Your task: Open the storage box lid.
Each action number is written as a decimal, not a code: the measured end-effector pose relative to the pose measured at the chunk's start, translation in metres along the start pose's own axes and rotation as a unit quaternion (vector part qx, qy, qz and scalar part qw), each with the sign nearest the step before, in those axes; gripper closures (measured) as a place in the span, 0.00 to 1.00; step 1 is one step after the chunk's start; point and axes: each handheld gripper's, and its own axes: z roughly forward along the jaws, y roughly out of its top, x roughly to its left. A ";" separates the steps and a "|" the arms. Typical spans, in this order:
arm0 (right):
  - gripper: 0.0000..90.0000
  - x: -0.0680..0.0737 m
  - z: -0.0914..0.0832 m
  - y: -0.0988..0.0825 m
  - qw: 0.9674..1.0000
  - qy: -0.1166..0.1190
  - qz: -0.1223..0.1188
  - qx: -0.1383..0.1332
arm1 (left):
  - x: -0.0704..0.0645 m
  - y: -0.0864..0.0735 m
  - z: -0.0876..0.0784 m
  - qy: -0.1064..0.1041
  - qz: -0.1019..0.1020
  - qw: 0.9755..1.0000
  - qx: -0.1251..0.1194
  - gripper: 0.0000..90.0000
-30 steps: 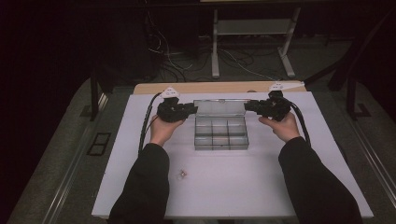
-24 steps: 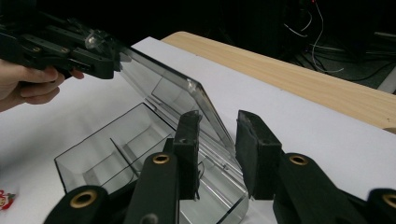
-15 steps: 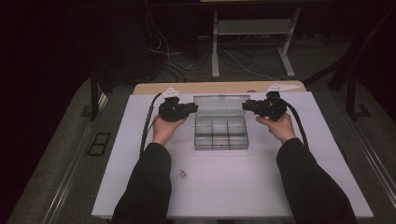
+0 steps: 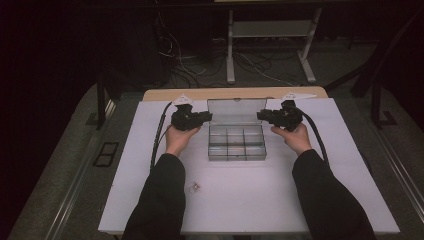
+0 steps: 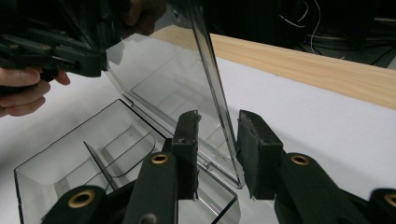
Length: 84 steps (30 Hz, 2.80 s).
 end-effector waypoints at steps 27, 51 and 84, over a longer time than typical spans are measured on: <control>0.82 -0.010 0.017 -0.010 0.999 -0.015 0.042 0.010 | 0.006 -0.013 0.016 0.006 -0.042 0.998 0.049 0.87; 0.83 -0.012 0.024 -0.017 0.995 -0.022 0.086 0.034 | 0.010 -0.016 0.020 -0.002 -0.074 0.996 0.046 0.82; 0.71 -0.012 0.026 -0.023 0.988 -0.025 0.149 0.037 | 0.011 -0.020 0.027 -0.010 -0.114 0.992 0.049 0.66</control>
